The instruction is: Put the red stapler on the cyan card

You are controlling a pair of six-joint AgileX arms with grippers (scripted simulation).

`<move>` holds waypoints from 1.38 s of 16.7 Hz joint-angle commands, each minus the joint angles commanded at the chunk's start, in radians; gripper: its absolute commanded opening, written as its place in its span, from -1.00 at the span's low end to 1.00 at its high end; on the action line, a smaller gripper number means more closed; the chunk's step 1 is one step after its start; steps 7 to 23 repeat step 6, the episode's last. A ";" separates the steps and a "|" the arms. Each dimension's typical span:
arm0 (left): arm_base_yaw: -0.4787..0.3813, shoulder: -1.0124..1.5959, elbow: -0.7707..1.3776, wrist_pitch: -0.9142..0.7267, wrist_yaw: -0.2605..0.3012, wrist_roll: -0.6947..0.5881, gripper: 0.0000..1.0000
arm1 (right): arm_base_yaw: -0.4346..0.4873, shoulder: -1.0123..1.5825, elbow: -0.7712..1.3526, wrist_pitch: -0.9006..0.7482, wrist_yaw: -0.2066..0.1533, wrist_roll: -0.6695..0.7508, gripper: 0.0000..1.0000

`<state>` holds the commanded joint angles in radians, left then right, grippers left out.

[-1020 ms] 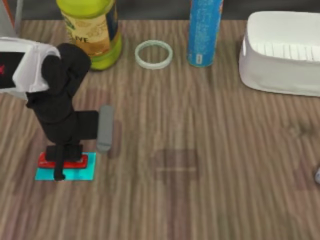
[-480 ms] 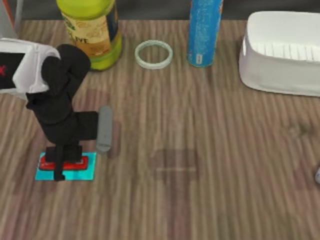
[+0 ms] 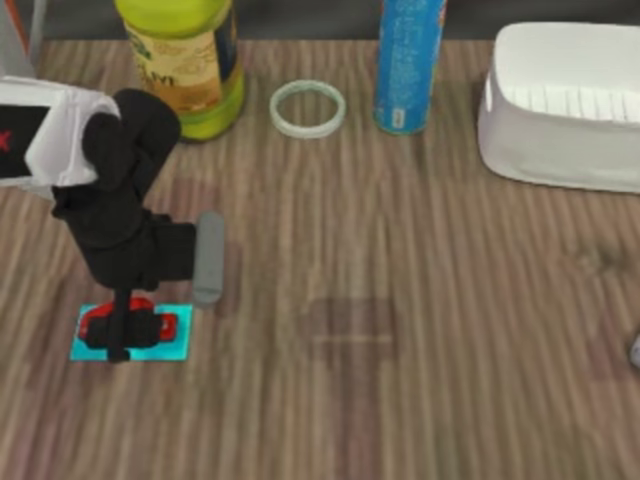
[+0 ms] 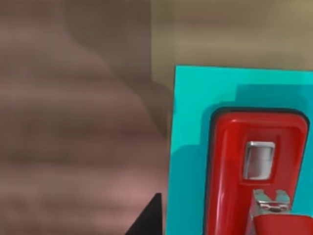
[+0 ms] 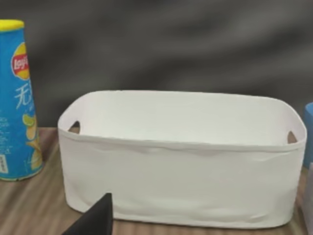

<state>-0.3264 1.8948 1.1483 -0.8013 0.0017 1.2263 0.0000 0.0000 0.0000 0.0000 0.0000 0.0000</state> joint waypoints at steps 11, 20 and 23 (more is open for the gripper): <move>0.000 0.000 0.000 0.000 0.000 0.000 1.00 | 0.000 0.000 0.000 0.000 0.000 0.000 1.00; 0.000 0.000 0.000 0.000 0.000 0.000 1.00 | 0.000 0.000 0.000 0.000 0.000 0.000 1.00; 0.000 0.000 0.000 0.000 0.000 0.000 1.00 | 0.000 0.000 0.000 0.000 0.000 0.000 1.00</move>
